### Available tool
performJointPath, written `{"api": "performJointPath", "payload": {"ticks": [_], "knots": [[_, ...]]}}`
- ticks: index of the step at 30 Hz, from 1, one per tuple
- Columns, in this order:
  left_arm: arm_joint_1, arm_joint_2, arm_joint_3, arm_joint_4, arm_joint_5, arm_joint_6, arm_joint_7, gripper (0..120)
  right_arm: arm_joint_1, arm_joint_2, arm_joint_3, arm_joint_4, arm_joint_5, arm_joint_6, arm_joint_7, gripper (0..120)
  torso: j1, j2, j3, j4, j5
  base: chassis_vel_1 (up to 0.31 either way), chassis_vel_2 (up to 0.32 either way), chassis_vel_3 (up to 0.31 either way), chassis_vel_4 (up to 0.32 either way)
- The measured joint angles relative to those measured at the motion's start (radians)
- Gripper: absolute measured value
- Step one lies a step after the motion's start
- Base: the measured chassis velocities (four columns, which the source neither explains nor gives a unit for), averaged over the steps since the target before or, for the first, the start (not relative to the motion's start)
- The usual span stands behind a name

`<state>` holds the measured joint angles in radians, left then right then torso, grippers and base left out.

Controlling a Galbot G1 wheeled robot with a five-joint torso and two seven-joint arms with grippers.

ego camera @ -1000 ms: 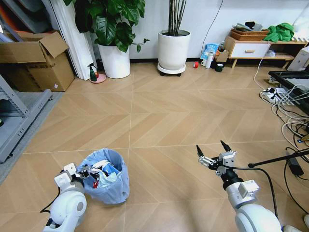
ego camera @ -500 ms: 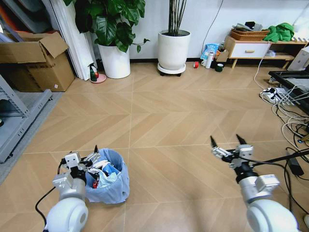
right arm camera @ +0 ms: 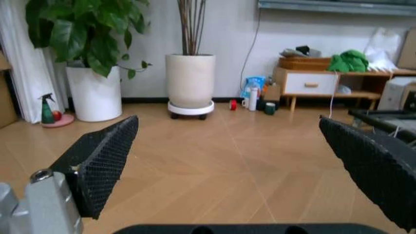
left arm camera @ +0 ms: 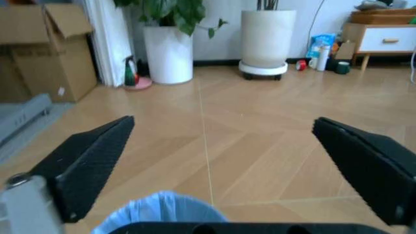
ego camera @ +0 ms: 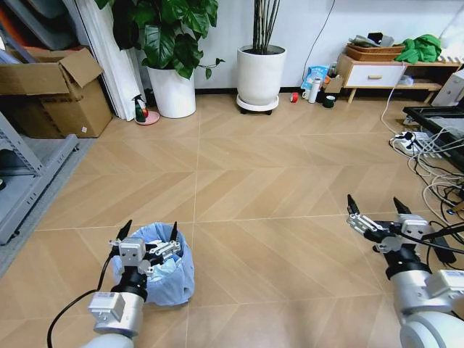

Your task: Pick up the trash bin and place the garbage on the floor into it.

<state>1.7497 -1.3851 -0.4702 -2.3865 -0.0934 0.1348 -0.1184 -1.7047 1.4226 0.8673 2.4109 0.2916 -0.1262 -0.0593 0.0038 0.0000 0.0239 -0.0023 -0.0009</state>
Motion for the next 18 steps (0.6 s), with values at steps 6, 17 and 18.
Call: {"api": "performJointPath", "payload": {"ticks": [6,17,18], "knots": [[0.005,-0.012,-0.009,0.018,-0.014,0.004,-0.031,100,-0.023,0.029,0.003,-0.048,-0.064,0.05,-0.042,100,0.0,0.0,0.0,0.0,0.0001,0.0,0.0,0.0,0.0],[-0.014,-0.009,-0.082,0.191,-0.011,-0.092,0.055,100,-0.05,0.081,0.008,-0.174,-0.147,0.172,-0.085,100,0.0,0.0,0.0,0.0,0.0002,0.0,0.0,0.0,0.0],[-0.005,-0.003,-0.091,0.202,-0.013,-0.104,0.078,100,-0.052,0.083,0.01,-0.178,-0.148,0.178,-0.087,100,0.0,0.0,0.0,0.0,0.0003,0.0,0.0,0.0,0.0]]}}
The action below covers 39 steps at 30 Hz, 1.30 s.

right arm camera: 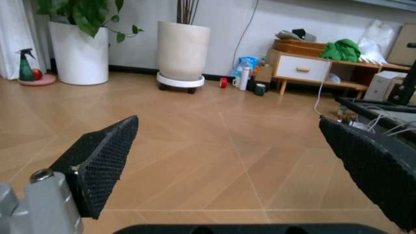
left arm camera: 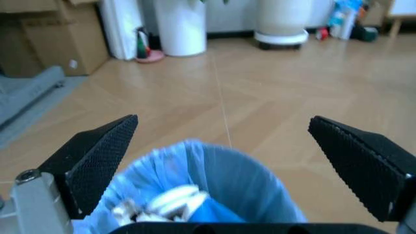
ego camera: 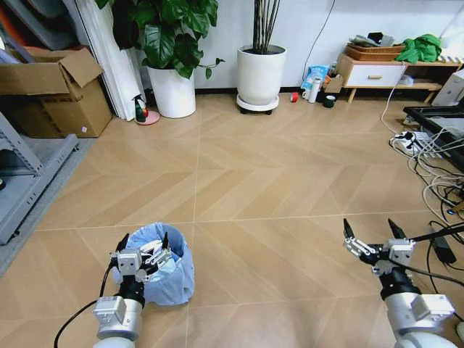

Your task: Pick up the trash bin and place the garbage on the floor into it.

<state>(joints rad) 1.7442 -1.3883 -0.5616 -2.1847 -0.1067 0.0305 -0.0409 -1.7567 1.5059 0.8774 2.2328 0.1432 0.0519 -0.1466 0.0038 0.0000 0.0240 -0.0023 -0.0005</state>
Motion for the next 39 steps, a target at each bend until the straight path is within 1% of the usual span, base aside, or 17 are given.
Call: {"api": "performJointPath", "payload": {"ticks": [1,2,3,5,8,9,15,23,26,32,39], "knots": [[0.009,0.005,-0.012,0.012,-0.007,-0.021,0.031,100,-0.002,0.001,0.002,-0.004,-0.001,0.007,-0.005,100,0.0,0.0,0.0,0.0,-0.0004,0.0,0.0,0.0,0.0],[0.009,0.005,-0.012,0.012,-0.007,-0.021,0.031,100,-0.002,0.001,0.002,-0.004,-0.001,0.007,-0.005,100,0.0,0.0,0.0,0.0,-0.0004,0.0,0.0,0.0,0.0],[0.019,0.01,-0.026,0.025,-0.023,-0.052,0.067,100,-0.004,0.002,0.006,-0.006,-0.002,0.012,-0.014,100,0.0,0.0,0.0,0.0001,-0.0002,0.0,0.0,0.0,0.0],[0.031,0.015,-0.035,0.035,-0.057,-0.091,0.096,100,-0.006,0.002,0.008,-0.005,0.0,0.016,-0.032,100,0.0,0.0,0.0,0.0001,-0.0005,0.0,0.0,0.0,0.0],[0.04,0.016,-0.03,0.031,-0.089,-0.106,0.102,100,-0.005,0.001,0.005,0.003,0.004,0.014,-0.039,100,0.0,0.0,0.0,0.0001,0.0,0.0,0.0,0.0,0.0],[0.043,0.014,-0.021,0.021,-0.102,-0.11,0.103,100,-0.004,0.002,0.0,0.011,0.01,0.008,-0.039,100,0.0,0.0,0.0,0.0001,-0.0005,0.0,0.0,0.0,0.0],[0.019,-0.01,0.0,-0.029,-0.128,-0.123,0.075,100,0.009,0.008,-0.024,0.052,0.013,-0.031,-0.017,100,0.0,0.0,0.0,0.0,-0.0002,0.0,0.0,0.0,0.0],[0.006,-0.018,0.006,-0.086,-0.133,-0.114,0.056,100,0.019,0.017,-0.052,0.112,0.017,-0.079,0.032,100,0.0,0.0,0.0,0.0,-0.0002,0.0,0.0,0.0,0.0],[0.011,-0.02,0.007,-0.113,-0.125,-0.082,0.051,100,0.023,0.019,-0.059,0.132,0.018,-0.103,0.044,100,0.0,0.0,0.0,0.0001,-0.0003,0.0,0.0,0.0,0.0],[0.021,-0.018,0.007,-0.128,-0.117,-0.06,0.046,100,0.023,0.014,-0.06,0.14,0.017,-0.12,0.048,100,0.0,0.0,0.0,0.0001,-0.0002,0.0,0.0,0.0,0.0],[0.031,-0.021,-0.004,-0.129,-0.08,-0.039,0.017,100,0.02,0.005,-0.057,0.138,0.003,-0.126,0.039,100,0.0,0.0,0.0,0.0,-0.0002,0.0,0.0,0.0,0.0]]}}
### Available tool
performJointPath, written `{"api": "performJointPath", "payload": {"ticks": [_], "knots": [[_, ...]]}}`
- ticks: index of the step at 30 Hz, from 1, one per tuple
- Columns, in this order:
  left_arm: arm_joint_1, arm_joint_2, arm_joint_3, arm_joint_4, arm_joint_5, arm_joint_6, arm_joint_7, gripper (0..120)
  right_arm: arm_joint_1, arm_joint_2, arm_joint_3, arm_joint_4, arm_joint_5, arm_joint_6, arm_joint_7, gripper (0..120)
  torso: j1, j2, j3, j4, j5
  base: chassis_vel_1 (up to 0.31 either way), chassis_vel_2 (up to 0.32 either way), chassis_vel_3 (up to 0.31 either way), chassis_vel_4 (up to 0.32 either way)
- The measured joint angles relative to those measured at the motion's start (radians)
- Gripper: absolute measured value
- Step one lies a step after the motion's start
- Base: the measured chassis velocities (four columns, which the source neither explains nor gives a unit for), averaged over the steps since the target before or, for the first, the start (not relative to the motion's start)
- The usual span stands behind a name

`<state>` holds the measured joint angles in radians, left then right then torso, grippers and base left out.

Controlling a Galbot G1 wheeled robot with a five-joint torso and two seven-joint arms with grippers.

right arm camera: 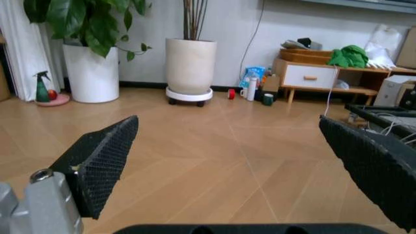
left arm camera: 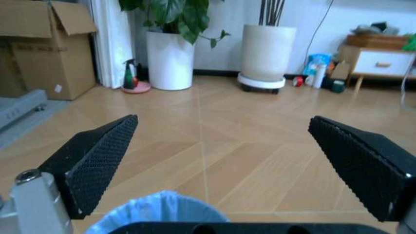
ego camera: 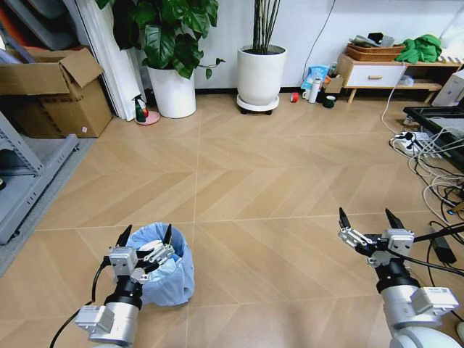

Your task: Pick up the trash bin and place the garbage on the floor into it.

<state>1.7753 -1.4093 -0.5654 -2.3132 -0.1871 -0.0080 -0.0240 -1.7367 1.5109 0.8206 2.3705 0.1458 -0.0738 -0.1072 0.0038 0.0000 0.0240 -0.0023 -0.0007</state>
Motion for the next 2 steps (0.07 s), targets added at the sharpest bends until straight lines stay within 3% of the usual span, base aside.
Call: {"api": "performJointPath", "payload": {"ticks": [2], "knots": [[0.007,0.001,-0.006,0.001,0.005,-0.002,0.014,100,0.001,-0.002,-0.001,0.0,-0.002,0.0,-0.002,100,0.0,0.0,0.0,0.0,0.0001,0.0,0.0,0.0,0.0]]}}
